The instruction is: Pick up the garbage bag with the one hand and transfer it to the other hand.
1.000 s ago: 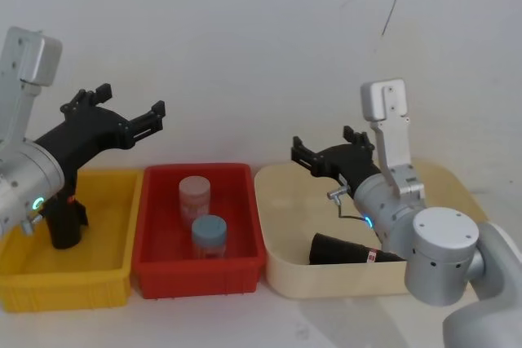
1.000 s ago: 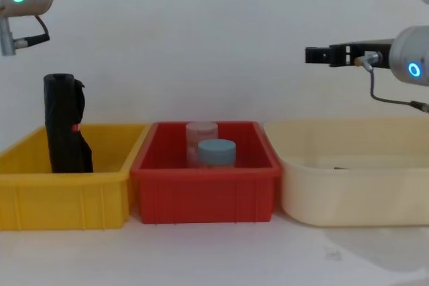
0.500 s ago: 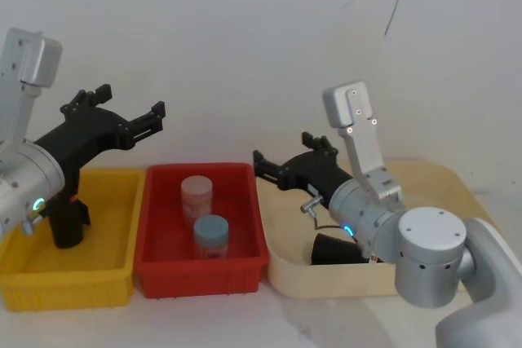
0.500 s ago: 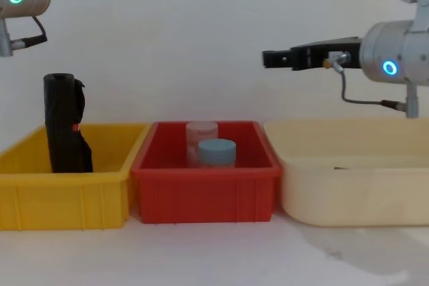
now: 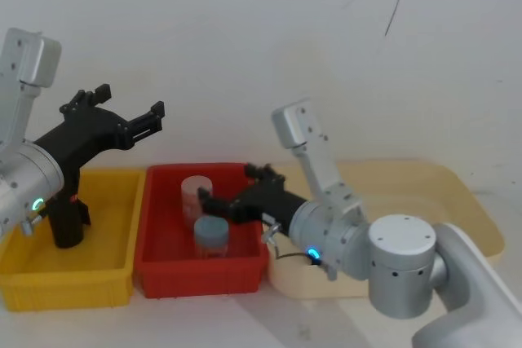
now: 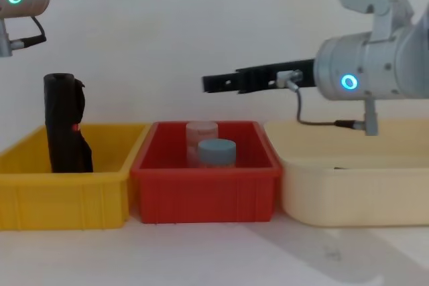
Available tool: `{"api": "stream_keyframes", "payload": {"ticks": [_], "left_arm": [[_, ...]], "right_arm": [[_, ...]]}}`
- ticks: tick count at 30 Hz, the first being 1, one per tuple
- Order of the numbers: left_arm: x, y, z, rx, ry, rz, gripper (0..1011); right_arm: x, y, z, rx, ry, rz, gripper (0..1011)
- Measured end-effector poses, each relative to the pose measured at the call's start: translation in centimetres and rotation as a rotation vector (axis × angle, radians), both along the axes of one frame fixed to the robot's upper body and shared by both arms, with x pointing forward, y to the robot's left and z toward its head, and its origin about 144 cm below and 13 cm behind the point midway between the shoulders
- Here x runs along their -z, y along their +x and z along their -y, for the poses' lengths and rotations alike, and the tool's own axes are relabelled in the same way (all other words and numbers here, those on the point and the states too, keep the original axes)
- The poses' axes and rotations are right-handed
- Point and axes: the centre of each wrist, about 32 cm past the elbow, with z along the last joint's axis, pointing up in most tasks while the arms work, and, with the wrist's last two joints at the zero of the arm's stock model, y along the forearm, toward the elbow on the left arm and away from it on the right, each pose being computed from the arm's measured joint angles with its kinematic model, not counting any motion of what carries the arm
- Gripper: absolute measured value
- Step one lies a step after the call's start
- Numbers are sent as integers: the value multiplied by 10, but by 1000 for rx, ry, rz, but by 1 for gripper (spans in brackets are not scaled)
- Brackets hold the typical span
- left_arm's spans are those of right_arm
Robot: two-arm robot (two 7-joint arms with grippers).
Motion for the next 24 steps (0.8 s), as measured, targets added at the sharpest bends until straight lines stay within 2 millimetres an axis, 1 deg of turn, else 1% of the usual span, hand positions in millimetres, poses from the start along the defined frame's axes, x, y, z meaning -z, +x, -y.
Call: {"api": "stream_keyframes", "payload": {"ticks": [5, 13, 24], "left_arm": [[0, 0, 0, 0, 0, 0, 1000], [0, 0, 0, 0, 0, -1, 1000], [0, 0, 0, 0, 0, -1, 1000]], "right_arm": [[2, -2, -10, -45, 16, -56, 1001], [7, -2, -31, -93, 71, -174, 1001], [6, 3, -45, -84, 96, -215, 1002]]}}
